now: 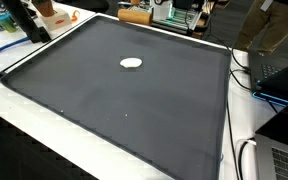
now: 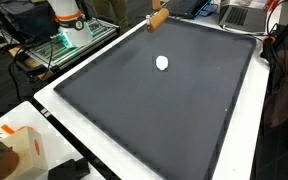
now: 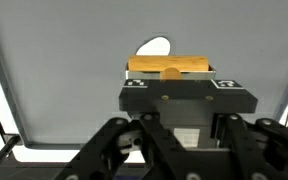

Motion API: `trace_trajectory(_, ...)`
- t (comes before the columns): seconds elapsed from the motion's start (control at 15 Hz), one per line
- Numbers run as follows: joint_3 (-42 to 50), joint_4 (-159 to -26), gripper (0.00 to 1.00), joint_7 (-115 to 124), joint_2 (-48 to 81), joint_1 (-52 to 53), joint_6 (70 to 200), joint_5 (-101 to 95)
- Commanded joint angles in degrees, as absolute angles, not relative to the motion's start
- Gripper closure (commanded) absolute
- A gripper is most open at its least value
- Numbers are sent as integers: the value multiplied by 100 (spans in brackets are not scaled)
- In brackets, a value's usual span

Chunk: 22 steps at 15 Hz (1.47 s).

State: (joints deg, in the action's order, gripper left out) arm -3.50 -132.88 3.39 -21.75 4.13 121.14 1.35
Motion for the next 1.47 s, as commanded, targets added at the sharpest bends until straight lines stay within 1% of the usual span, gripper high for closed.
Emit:
trace_trajectory(0.0, -404, -14142, 77, 136, -2711, 370, 12757, -76)
trace_trajectory(0.13, -439, -14507, 77, 426, -2835, 307, 13199, -57)
trace_trajectory(0.2, -386, -14033, 52, 237, -2449, 368, 12856, 34)
trace_trajectory(0.4, -398, -14352, 52, 322, -2602, 361, 13093, 36)
trace_trajectory(0.47, -398, -14368, 77, 324, -2625, 358, 13097, 35)
trace_trajectory(0.8, -368, -14777, 77, 471, -2639, 372, 14773, 296)
trace_trajectory(0.93, -372, -14886, 77, 498, -2616, 377, 15224, 306)
trace_trajectory(1.13, -360, -15025, 77, 433, -2664, 419, 15412, 311)
trace_trajectory(1.4, -374, -15172, 77, 395, -2761, 439, 15302, 272)
